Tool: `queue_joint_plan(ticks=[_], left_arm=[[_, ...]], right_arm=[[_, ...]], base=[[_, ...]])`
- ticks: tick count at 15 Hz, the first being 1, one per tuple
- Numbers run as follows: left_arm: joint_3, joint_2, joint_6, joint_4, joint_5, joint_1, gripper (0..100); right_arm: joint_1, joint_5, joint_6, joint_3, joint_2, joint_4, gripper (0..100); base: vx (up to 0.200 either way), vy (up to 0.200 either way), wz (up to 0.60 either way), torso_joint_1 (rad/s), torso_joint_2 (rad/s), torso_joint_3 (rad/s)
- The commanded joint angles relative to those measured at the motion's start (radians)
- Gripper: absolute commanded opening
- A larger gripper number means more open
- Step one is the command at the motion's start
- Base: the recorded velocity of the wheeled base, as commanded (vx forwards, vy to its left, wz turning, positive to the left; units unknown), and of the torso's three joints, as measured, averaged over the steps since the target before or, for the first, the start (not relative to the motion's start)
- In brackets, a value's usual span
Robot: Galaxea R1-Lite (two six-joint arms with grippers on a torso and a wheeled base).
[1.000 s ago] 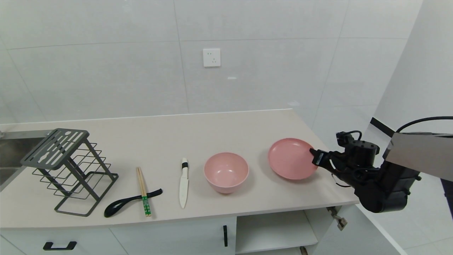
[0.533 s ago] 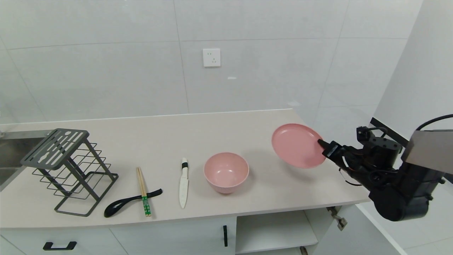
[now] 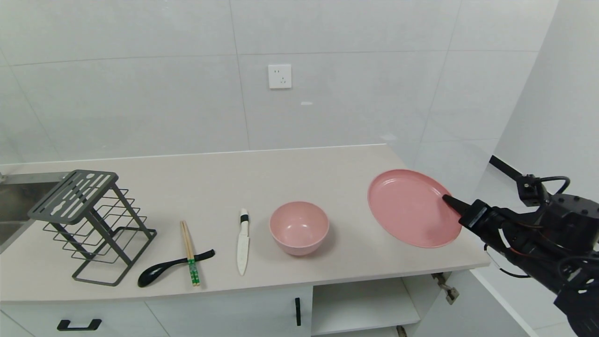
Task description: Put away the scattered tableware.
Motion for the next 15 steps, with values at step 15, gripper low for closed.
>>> queue_joint_plan(ticks=[15], left_arm=[[-0.225,0.382,-0.025,-0.053,-0.455,-0.006,100]], right_arm=[[0.002,0.002,-0.083,0.055,-0.094,-0.001,0]], base=[[0.0,0.0,0.0,0.0,0.0,0.0]])
